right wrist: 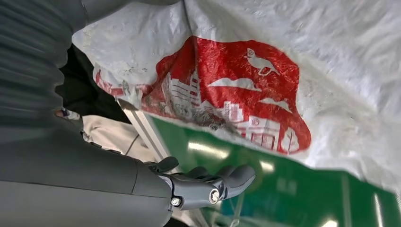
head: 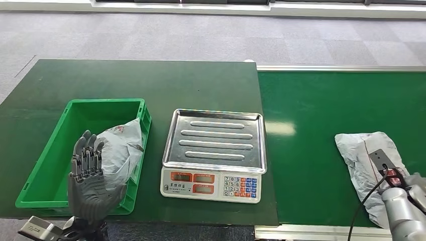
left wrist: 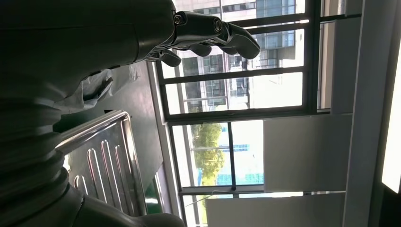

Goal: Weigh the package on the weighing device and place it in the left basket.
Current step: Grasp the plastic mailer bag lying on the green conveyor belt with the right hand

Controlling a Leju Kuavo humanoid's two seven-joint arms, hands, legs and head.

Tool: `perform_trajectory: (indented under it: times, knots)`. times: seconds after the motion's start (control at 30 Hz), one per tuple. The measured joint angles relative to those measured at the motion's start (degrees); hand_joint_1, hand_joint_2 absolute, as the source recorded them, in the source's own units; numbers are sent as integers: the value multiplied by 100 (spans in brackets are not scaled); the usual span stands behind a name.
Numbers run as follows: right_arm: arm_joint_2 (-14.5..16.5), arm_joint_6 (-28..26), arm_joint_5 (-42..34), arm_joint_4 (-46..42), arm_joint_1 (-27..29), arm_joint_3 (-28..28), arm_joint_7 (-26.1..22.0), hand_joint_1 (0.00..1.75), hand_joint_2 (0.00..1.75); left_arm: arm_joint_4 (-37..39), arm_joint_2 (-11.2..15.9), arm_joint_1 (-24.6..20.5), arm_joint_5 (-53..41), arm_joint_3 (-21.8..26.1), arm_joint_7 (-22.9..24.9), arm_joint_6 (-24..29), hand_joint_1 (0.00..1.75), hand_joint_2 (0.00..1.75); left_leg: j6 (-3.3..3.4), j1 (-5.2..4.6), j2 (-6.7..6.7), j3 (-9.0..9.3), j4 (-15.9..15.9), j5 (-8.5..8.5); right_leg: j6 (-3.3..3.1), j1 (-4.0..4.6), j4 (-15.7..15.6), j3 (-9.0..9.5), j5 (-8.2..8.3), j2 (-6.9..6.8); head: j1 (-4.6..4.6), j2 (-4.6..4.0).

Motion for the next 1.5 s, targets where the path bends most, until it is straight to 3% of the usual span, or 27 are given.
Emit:
perform_trajectory:
  times: [0.2, 0.23, 0.33, 0.37, 0.5, 0.77, 0.87, 0.97, 1.07, 1.17, 1.33, 1.5]
  knots:
    - [-42, 524, -62, 146, 101, -227, -147, 0, 175, 126, -16, -88, -9, 0, 10, -103, 0, 175, 1, 0, -3, 7, 1, 0, 2, 0, -1, 11, -2, -6, 0, 0]
    - [-43, 615, -39, 150, 118, -267, -203, 14, 175, 157, -21, -102, -23, 0, 9, -117, 0, 175, 3, 0, -3, 8, 1, -2, 3, 1, -1, 13, -3, -6, 0, 0]
    - [-45, 1005, 57, 151, 180, -355, -503, 144, 175, 254, -38, -152, -79, 0, -3, -163, 0, 175, 10, 4, -3, 17, 3, -7, 5, 6, -6, 25, -8, -8, 0, 0]
    - [-45, 1159, 69, 151, 213, -379, -670, 175, 175, 291, -43, -173, -95, 0, -13, -176, 0, 175, 10, 8, -3, 22, 3, -9, 5, 10, -10, 33, -10, -9, 0, 0]
    - [-34, 1515, 51, 151, 364, -522, -1294, 175, 175, 474, -50, -273, -137, 0, -60, -214, 0, 175, 7, 28, -1, 56, 3, -25, 3, 28, -28, 81, -17, -5, 0, 0]
    - [-17, 1543, 132, 147, 379, -636, -1478, 175, 175, 636, -48, -372, -139, -2, -72, -229, 0, 175, 15, 30, -2, 84, 3, -33, 16, 30, -46, 125, -24, -6, 0, -1]
    - [-9, 1393, 166, 132, 368, -648, -1599, 175, 175, 644, -49, -373, -139, -2, -63, -178, 0, 175, 16, 29, -3, 73, 4, -34, 19, 28, -47, 130, -22, -7, 1, 0]
    - [88, 767, 46, 8, 325, -657, -2140, 175, 175, 609, -50, -347, -129, -2, -47, -89, 0, 175, 25, 25, -1, 27, 1, -41, 21, 22, -43, 125, -24, -6, 2, 0]
    - [317, 30, -223, -333, 167, -663, -2744, 175, 175, 504, -58, -285, -120, -1, -36, -43, 0, 175, 26, 16, 26, 31, -1, -43, 21, 14, -39, 98, -22, 15, 1, -1]
    - [517, -247, -478, -722, 22, -663, -3034, 175, 175, 426, -77, -230, -120, -1, -23, -42, 0, 175, 21, 15, 13, 66, -1, -30, 19, 15, -35, 95, -19, 6, 0, 0]
    - [1098, -1225, -1802, -2071, 58, -642, -4336, 175, 175, 399, -129, -211, -130, -2, -46, -23, 0, 175, 13, 17, -8, 56, -2, -24, 14, 16, -28, 87, -20, -10, 1, 0]
    - [1819, -1650, -2708, -3952, 202, -146, -4396, 175, 175, 533, -155, -422, -137, -29, -108, 110, 0, 175, 6, 23, 8, 62, -9, -24, 8, 20, -25, 82, -22, 7, 1, 0]
